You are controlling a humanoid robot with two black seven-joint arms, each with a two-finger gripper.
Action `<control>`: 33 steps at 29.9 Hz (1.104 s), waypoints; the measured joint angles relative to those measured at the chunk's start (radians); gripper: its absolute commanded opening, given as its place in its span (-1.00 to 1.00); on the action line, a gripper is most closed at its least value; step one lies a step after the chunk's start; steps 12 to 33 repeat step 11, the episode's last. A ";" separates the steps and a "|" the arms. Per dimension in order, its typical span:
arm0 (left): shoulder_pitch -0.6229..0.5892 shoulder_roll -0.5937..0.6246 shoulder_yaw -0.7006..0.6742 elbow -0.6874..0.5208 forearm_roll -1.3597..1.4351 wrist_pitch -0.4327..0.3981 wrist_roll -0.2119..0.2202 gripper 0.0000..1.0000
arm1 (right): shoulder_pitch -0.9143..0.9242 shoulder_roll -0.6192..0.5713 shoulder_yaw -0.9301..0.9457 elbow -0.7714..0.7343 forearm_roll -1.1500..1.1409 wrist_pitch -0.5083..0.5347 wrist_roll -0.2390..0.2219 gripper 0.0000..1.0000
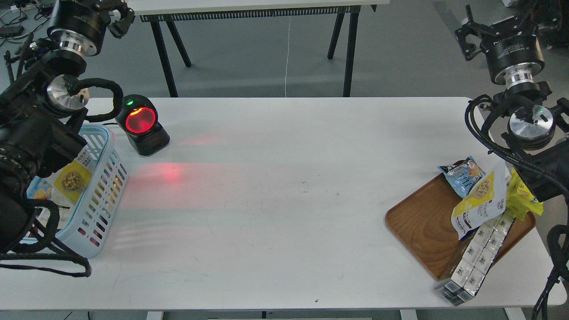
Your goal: Scan snack and place in basket
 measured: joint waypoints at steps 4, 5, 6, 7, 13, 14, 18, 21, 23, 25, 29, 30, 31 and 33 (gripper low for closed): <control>0.052 -0.034 -0.030 0.000 -0.023 0.000 0.001 0.99 | 0.012 0.004 0.013 -0.006 0.000 0.001 0.000 0.98; 0.062 -0.041 -0.033 0.000 -0.025 0.000 0.001 0.99 | 0.014 0.005 0.013 -0.006 0.000 0.001 0.000 0.98; 0.071 -0.049 -0.035 0.000 -0.027 0.000 0.001 0.99 | 0.016 0.006 0.014 -0.005 0.000 0.001 0.000 0.98; 0.076 -0.054 -0.038 0.000 -0.028 0.000 0.001 0.99 | 0.017 0.007 0.015 -0.003 0.000 0.002 0.000 0.99; 0.087 -0.067 -0.050 -0.001 -0.036 0.000 0.001 0.99 | 0.022 0.019 0.015 0.003 -0.001 0.008 0.001 0.99; 0.087 -0.067 -0.050 -0.001 -0.036 0.000 0.001 0.99 | 0.022 0.019 0.015 0.003 -0.001 0.008 0.001 0.99; 0.087 -0.067 -0.050 -0.001 -0.036 0.000 0.001 0.99 | 0.022 0.019 0.015 0.003 -0.001 0.008 0.001 0.99; 0.087 -0.067 -0.050 -0.001 -0.036 0.000 0.001 0.99 | 0.022 0.019 0.015 0.003 -0.001 0.008 0.001 0.99; 0.087 -0.067 -0.050 -0.001 -0.036 0.000 0.001 0.99 | 0.022 0.019 0.015 0.003 -0.001 0.008 0.001 0.99; 0.087 -0.067 -0.050 -0.001 -0.036 0.000 0.001 0.99 | 0.022 0.019 0.015 0.003 -0.001 0.008 0.001 0.99; 0.087 -0.067 -0.050 -0.001 -0.036 0.000 0.001 0.99 | 0.022 0.019 0.015 0.003 -0.001 0.008 0.001 0.99; 0.087 -0.067 -0.050 -0.001 -0.036 0.000 0.001 0.99 | 0.022 0.019 0.015 0.003 -0.001 0.008 0.001 0.99; 0.087 -0.067 -0.050 -0.001 -0.036 0.000 0.001 0.99 | 0.022 0.019 0.015 0.003 -0.001 0.008 0.001 0.99; 0.087 -0.067 -0.050 -0.001 -0.036 0.000 0.001 0.99 | 0.022 0.019 0.015 0.003 -0.001 0.008 0.001 0.99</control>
